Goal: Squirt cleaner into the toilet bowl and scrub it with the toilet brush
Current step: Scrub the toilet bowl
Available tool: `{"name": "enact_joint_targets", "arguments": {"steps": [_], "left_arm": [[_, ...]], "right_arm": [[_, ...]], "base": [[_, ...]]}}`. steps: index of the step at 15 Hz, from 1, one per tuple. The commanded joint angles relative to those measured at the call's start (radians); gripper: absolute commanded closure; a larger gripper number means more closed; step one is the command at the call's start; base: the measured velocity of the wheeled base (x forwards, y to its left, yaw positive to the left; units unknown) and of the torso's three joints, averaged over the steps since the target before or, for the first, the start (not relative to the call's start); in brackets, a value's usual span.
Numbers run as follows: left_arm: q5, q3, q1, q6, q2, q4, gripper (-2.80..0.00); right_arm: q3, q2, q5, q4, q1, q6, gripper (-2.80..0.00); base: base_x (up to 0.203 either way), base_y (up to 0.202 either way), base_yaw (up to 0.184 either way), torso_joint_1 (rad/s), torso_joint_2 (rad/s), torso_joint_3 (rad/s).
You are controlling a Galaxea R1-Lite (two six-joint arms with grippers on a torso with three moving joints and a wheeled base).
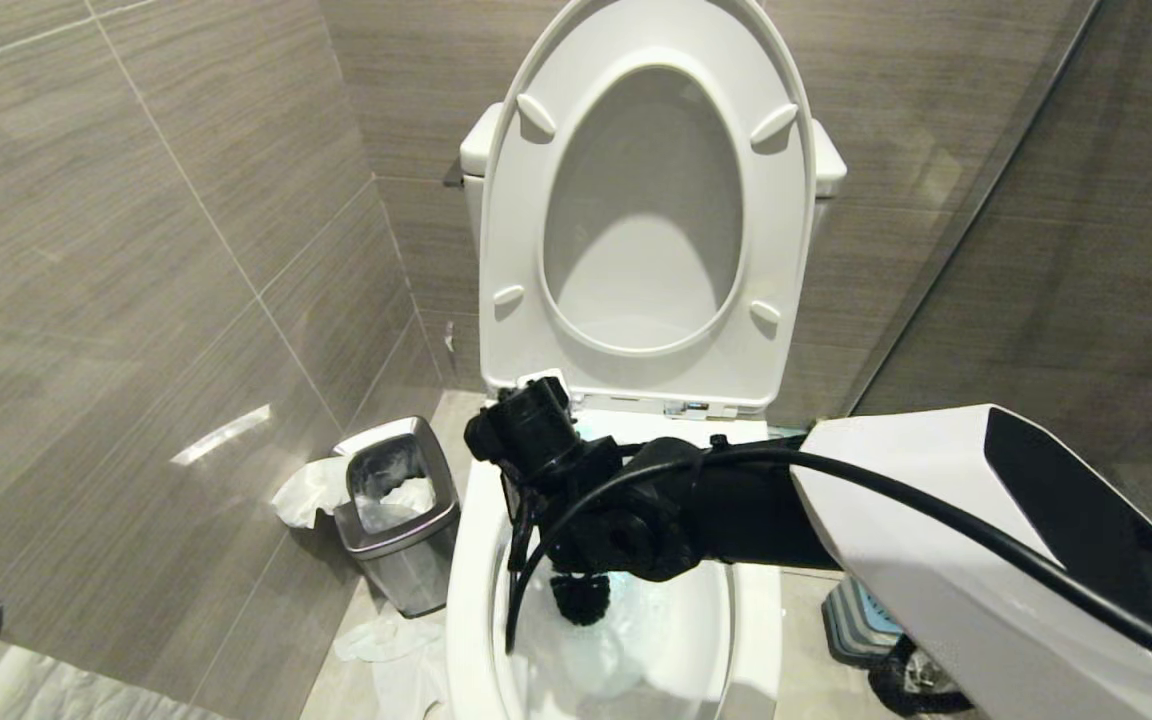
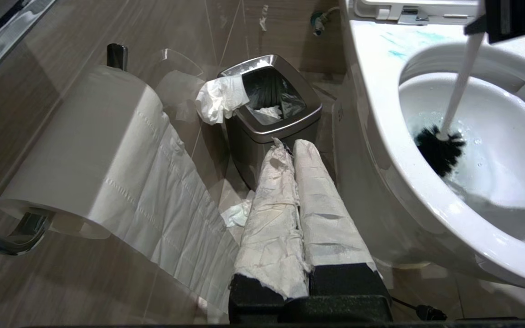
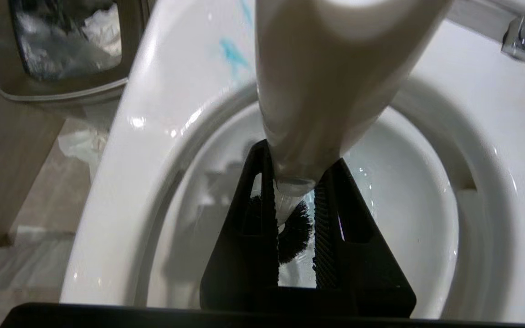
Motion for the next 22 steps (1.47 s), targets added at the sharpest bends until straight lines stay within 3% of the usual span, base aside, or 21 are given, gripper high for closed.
{"name": "enact_joint_targets", "arguments": {"steps": [1,3,8,12,15,22], "left_arm": [[0.0,0.0,0.0,0.0,0.0,0.0,0.0],[0.0,0.0,0.0,0.0,0.0,0.0,0.0],[0.0,0.0,0.001,0.0,0.0,0.0,0.0],[0.0,0.0,0.0,0.0,0.0,0.0,0.0],[0.0,0.0,0.0,0.0,0.0,0.0,0.0],[0.0,0.0,0.001,0.0,0.0,0.0,0.0]], "right_arm": [[0.119,-0.104,-0.003,0.002,0.028,0.013,0.0],[0.191,-0.177,-0.008,0.002,0.027,0.02,0.0],[0.192,-0.183,-0.042,-0.001,-0.089,0.004,0.0],[0.045,-0.083,-0.047,-0.006,-0.101,0.009,0.0],[-0.102,-0.007,-0.064,0.0,-0.066,0.007,0.0],[0.035,-0.141,-0.086,0.004,0.06,0.023,0.0]], "base": [[0.0,0.0,0.0,0.0,0.0,0.0],[0.0,0.0,0.0,0.0,0.0,0.0],[0.0,0.0,0.0,0.0,0.0,0.0],[0.0,0.0,0.0,0.0,0.0,0.0],[0.0,0.0,0.0,0.0,0.0,0.0],[0.0,0.0,0.0,0.0,0.0,0.0]]}}
